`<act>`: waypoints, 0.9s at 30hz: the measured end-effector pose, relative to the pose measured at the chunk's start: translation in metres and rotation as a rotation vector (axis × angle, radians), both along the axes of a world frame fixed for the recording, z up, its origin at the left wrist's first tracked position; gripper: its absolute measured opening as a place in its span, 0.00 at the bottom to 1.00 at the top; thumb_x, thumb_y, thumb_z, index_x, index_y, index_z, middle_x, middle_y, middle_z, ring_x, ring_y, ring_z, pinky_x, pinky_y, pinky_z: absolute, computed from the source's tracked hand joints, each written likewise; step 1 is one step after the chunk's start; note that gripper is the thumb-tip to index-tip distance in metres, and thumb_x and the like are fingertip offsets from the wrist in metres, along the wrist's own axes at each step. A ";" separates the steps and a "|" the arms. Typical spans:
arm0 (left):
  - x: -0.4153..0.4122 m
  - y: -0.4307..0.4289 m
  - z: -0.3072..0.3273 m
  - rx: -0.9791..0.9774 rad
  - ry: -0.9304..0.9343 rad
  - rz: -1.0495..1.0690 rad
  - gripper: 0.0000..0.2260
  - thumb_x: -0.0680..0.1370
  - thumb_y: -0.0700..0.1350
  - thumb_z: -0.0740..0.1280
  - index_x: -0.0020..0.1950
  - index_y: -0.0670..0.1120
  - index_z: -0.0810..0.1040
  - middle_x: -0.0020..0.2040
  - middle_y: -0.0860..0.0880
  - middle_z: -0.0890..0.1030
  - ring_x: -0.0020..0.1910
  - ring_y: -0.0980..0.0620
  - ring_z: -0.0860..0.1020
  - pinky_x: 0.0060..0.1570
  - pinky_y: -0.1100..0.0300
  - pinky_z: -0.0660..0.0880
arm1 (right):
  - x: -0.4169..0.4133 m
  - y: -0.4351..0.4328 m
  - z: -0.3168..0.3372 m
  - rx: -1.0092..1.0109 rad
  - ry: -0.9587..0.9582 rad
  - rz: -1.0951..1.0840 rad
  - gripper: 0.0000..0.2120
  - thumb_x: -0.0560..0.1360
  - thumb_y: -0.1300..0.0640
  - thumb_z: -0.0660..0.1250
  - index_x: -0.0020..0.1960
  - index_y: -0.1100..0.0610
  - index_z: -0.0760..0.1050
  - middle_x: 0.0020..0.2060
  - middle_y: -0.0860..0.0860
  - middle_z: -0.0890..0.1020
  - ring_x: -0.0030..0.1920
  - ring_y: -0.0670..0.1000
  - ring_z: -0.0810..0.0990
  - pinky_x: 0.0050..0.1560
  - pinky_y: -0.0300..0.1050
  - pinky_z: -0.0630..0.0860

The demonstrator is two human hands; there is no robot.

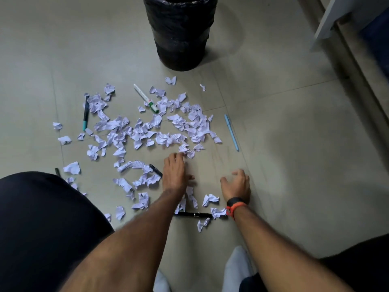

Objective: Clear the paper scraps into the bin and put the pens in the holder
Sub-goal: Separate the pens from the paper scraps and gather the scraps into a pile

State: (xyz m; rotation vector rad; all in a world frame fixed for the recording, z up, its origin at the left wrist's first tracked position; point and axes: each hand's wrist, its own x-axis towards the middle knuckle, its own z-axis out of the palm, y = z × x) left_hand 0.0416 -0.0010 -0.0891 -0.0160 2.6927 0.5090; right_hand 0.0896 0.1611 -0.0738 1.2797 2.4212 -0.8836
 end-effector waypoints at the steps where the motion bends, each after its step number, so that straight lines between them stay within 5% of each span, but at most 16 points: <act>1: 0.010 0.000 0.000 -0.007 -0.030 -0.009 0.35 0.70 0.53 0.74 0.71 0.45 0.64 0.65 0.46 0.68 0.63 0.45 0.67 0.65 0.58 0.65 | 0.016 0.000 0.004 0.007 -0.056 -0.003 0.18 0.69 0.53 0.69 0.58 0.53 0.72 0.59 0.56 0.74 0.56 0.61 0.78 0.52 0.49 0.73; 8: 0.047 0.006 0.004 0.063 -0.112 -0.034 0.26 0.70 0.41 0.74 0.66 0.45 0.68 0.61 0.46 0.69 0.61 0.45 0.68 0.56 0.55 0.70 | 0.053 -0.019 -0.003 -0.095 -0.128 -0.134 0.25 0.68 0.57 0.74 0.60 0.60 0.66 0.60 0.60 0.70 0.55 0.64 0.77 0.51 0.49 0.72; 17: 0.082 -0.002 0.015 0.114 -0.182 0.310 0.22 0.68 0.46 0.77 0.54 0.46 0.69 0.55 0.48 0.70 0.56 0.47 0.71 0.50 0.53 0.73 | 0.005 -0.020 0.000 -0.185 0.184 -0.205 0.17 0.71 0.60 0.71 0.58 0.60 0.72 0.59 0.59 0.74 0.57 0.59 0.75 0.52 0.44 0.68; 20: 0.084 0.001 0.020 0.038 -0.278 0.370 0.25 0.68 0.47 0.78 0.57 0.44 0.69 0.58 0.45 0.70 0.59 0.44 0.72 0.52 0.50 0.74 | 0.042 -0.015 0.005 -0.120 -0.007 -0.279 0.16 0.71 0.61 0.68 0.57 0.61 0.72 0.59 0.61 0.76 0.60 0.60 0.75 0.56 0.47 0.69; 23: 0.084 0.005 0.021 0.012 -0.340 0.383 0.28 0.68 0.46 0.78 0.60 0.43 0.67 0.61 0.44 0.68 0.60 0.42 0.72 0.53 0.49 0.74 | 0.089 -0.038 -0.005 -0.222 -0.257 -0.203 0.26 0.64 0.57 0.74 0.56 0.59 0.65 0.57 0.61 0.76 0.58 0.62 0.77 0.56 0.51 0.75; 27: 0.085 0.010 0.014 0.016 -0.337 0.379 0.25 0.70 0.42 0.76 0.61 0.42 0.66 0.63 0.42 0.68 0.60 0.40 0.74 0.55 0.49 0.74 | 0.105 -0.069 -0.016 -0.177 -0.326 -0.143 0.30 0.62 0.55 0.77 0.56 0.60 0.64 0.57 0.62 0.75 0.58 0.63 0.76 0.55 0.52 0.76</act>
